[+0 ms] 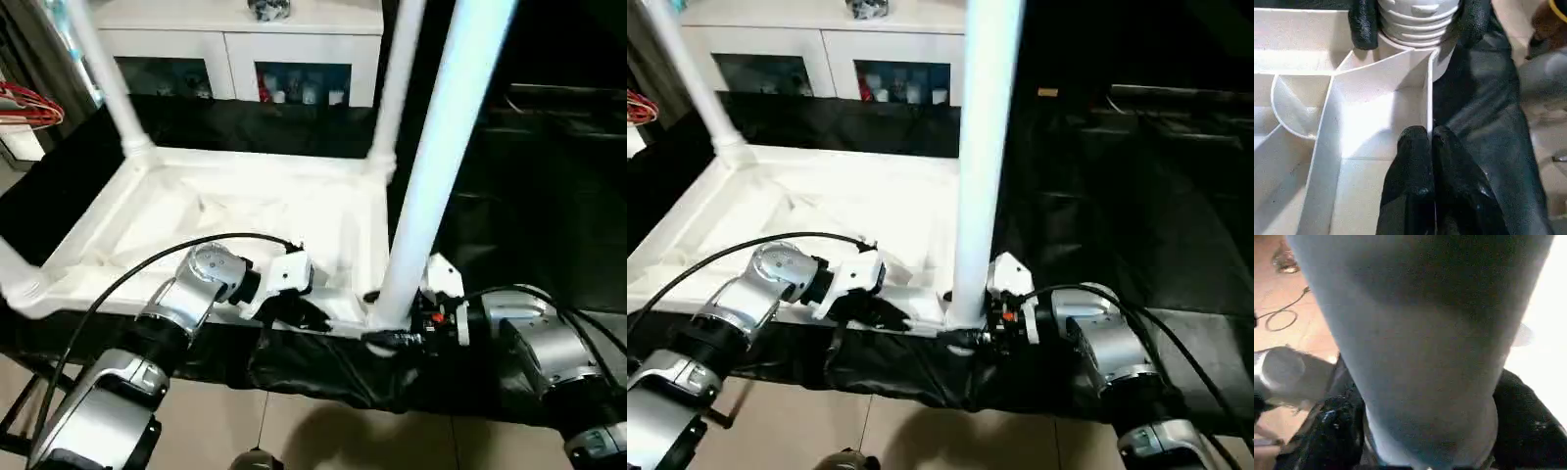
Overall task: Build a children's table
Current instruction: Rotate leg to tighten
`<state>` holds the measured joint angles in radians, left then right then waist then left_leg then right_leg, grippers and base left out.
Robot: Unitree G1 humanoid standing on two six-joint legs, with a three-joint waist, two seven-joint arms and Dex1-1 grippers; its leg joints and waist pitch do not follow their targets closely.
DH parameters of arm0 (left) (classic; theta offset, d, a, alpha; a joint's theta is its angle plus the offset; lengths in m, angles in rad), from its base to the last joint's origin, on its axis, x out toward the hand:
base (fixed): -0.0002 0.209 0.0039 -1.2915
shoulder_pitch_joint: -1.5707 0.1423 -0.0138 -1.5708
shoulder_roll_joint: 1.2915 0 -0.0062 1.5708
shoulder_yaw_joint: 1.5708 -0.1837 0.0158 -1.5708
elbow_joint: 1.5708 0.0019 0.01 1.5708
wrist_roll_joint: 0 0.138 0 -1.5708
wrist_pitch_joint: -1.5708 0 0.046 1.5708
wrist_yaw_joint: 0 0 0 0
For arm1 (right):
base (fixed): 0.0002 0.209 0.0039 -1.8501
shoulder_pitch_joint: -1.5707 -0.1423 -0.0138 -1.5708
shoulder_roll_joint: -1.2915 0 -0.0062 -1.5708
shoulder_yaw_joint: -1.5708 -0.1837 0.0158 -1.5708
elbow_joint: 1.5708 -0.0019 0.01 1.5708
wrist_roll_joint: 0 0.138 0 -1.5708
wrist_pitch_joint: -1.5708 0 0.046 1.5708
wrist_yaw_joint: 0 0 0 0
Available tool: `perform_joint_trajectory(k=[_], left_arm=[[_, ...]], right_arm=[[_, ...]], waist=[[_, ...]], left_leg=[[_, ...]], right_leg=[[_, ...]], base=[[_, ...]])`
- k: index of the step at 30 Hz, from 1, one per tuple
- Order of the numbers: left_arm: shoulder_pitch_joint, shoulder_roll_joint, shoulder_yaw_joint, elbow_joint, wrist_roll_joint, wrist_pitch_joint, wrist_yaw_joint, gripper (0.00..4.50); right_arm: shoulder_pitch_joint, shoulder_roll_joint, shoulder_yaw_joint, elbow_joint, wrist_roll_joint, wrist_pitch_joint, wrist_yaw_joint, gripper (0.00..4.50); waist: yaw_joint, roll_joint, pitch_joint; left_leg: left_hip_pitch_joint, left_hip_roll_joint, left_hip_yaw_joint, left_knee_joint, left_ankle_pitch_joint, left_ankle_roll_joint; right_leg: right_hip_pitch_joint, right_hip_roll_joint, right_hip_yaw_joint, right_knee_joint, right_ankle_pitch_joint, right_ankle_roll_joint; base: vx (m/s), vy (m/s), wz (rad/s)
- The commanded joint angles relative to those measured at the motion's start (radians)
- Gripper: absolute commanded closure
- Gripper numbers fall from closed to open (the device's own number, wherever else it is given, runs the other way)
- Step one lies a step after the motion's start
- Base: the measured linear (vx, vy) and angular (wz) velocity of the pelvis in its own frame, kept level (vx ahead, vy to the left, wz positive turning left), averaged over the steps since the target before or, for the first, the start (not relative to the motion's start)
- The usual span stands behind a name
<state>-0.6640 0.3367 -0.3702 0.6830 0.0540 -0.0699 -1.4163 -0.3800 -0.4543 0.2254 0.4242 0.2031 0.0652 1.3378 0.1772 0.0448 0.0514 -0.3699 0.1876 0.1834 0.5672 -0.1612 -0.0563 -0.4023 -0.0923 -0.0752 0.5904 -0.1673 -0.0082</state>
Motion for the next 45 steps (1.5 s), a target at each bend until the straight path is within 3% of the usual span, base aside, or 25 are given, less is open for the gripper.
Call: perform_joint_trajectory(k=[1,8,12,13,14,15,16,22,23,25,28,29,34,36,41,45], left_arm=[[-0.022,0.0,-0.008,-0.007,0.003,-0.006,0.009,4.5],[-0.03,-0.022,0.012,0.012,-0.01,-0.009,0.034,4.5],[-0.06,-0.092,0.052,0.061,0.004,0.028,0.215,4.5],[-0.081,-0.132,0.069,0.092,0.015,0.053,0.312,4.5],[-0.084,-0.137,0.071,0.095,0.016,0.056,0.323,4.5],[-0.086,-0.142,0.072,0.098,0.018,0.062,0.335,4.5],[-0.091,-0.157,0.075,0.103,0.021,0.068,0.364,4.5],[-0.097,-0.213,0.076,0.105,0.044,0.102,0.469,4.5],[-0.09,-0.251,0.067,0.103,0.072,0.121,0.55,4.5],[-0.077,-0.271,0.061,0.09,0.082,0.131,0.58,4.5],[-0.064,-0.28,0.058,0.072,0.078,0.135,0.574,4.5],[-0.053,-0.283,0.052,0.059,0.076,0.132,0.564,4.5],[-0.035,-0.277,0.041,0.037,0.065,0.118,0.53,4.5],[-0.032,-0.268,0.039,0.033,0.058,0.102,0.506,4.5],[-0.015,-0.21,0.026,-0.009,0.037,0.07,0.371,4.5],[-0.015,-0.162,0.022,-0.011,0.032,0.033,0.293,4.5]], right_arm=[[0.024,0.002,0.048,-0.024,-0.002,0.017,0.05,1.68],[0.047,0.028,0.027,-0.056,0.012,0.052,-0.008,1.73],[0.006,0.14,-0.05,0.067,-0.036,0.018,-0.302,1.73],[-0.028,0.201,-0.099,0.148,-0.062,-0.003,-0.49,1.73],[-0.032,0.208,-0.105,0.158,-0.065,-0.007,-0.511,1.74],[-0.036,0.215,-0.111,0.168,-0.068,-0.013,-0.535,1.74],[-0.046,0.231,-0.12,0.189,-0.079,-0.016,-0.593,1.74],[-0.092,0.303,-0.165,0.286,-0.115,-0.012,-0.848,1.74],[-0.119,0.353,-0.189,0.351,-0.136,-0.046,-0.974,1.74],[-0.126,0.375,-0.191,0.374,-0.153,-0.074,-1.024,1.74],[-0.127,0.382,-0.193,0.38,-0.154,-0.088,-1.028,1.74],[-0.128,0.389,-0.201,0.379,-0.139,-0.093,-1.016,1.19],[-0.13,0.385,-0.208,0.371,-0.12,-0.105,-0.985,0.68],[-0.13,0.372,-0.204,0.362,-0.119,-0.107,-0.963,0.68],[-0.11,0.28,-0.135,0.323,-0.144,-0.177,-0.751,0.68],[-0.053,0.187,-0.081,0.22,-0.096,-0.167,-0.467,0.68]], waist=[[-0.001,-0.015,-0.065],[0.003,-0.014,-0.066],[-0.005,-0.014,-0.061],[-0.019,-0.019,-0.057],[-0.019,-0.019,-0.057],[-0.03,-0.017,-0.06],[-0.034,-0.022,-0.06],[-0.038,-0.014,-0.07],[-0.04,-0.012,-0.069],[-0.041,-0.011,-0.069],[-0.04,-0.01,-0.068],[-0.04,-0.011,-0.067],[-0.039,-0.012,-0.068],[-0.038,-0.013,-0.069],[-0.035,-0.016,-0.069],[-0.03,-0.017,-0.066]], left_leg=[[0.011,0.05,-0.016,-0.065,-0.287,0.053],[0.008,0.048,-0.015,-0.062,-0.262,0.057],[0.012,0.043,-0.018,-0.065,-0.313,0.018],[0.014,0.038,-0.024,-0.07,-0.345,-0.006],[0.014,0.038,-0.024,-0.07,-0.345,-0.006],[0.012,0.038,-0.029,-0.073,-0.344,-0.017],[0.012,0.038,-0.027,-0.073,-0.341,-0.012],[0.009,0.037,-0.019,-0.064,-0.261,0.017],[0.007,0.036,-0.017,-0.062,-0.252,0.021],[0.01,0.036,-0.017,-0.063,-0.256,0.016],[0.008,0.036,-0.017,-0.065,-0.272,0.025],[0.009,0.035,-0.017,-0.066,-0.285,0.027],[0.009,0.038,-0.017,-0.066,-0.282,0.034],[0.008,0.038,-0.016,-0.066,-0.275,0.039],[0.003,0.038,-0.014,-0.06,-0.247,0.061],[0.001,0.039,-0.012,-0.059,-0.257,0.081]], right_leg=[[0.045,-0.068,0.045,-0.072,-0.314,-0.202],[0.045,-0.067,0.044,-0.07,-0.29,-0.203],[0.038,-0.072,0.044,-0.079,-0.399,-0.178],[0.04,-0.072,0.037,-0.087,-0.485,-0.149],[0.04,-0.072,0.037,-0.087,-0.485,-0.149],[0.042,-0.075,0.036,-0.09,-0.506,-0.13],[0.043,-0.073,0.036,-0.092,-0.497,-0.129],[0.044,-0.066,0.043,-0.074,-0.302,-0.182],[0.043,-0.065,0.043,-0.072,-0.276,-0.19],[0.044,-0.064,0.041,-0.074,-0.277,-0.19],[0.045,-0.063,0.042,-0.076,-0.283,-0.181],[0.045,-0.063,0.041,-0.077,-0.294,-0.178],[0.044,-0.064,0.043,-0.077,-0.289,-0.179],[0.046,-0.062,0.043,-0.074,-0.264,-0.185],[0.051,-0.062,0.041,-0.067,-0.212,-0.203],[0.054,-0.06,0.04,-0.071,-0.24,-0.194]], base=[[0.0,0.0,0.0],[0.0,0.0,0.0],[0.0,0.0,0.0],[0.0,0.0,0.0],[0.0,0.0,0.0],[0.0,0.0,0.0],[0.0,0.0,0.0],[0.0,0.0,0.0],[0.0,0.0,0.0],[0.0,0.0,0.0],[0.0,0.0,0.0],[0.0,0.0,0.0],[0.0,0.0,0.0],[0.0,0.0,0.0],[0.0,0.0,0.0],[0.0,0.0,0.0]])
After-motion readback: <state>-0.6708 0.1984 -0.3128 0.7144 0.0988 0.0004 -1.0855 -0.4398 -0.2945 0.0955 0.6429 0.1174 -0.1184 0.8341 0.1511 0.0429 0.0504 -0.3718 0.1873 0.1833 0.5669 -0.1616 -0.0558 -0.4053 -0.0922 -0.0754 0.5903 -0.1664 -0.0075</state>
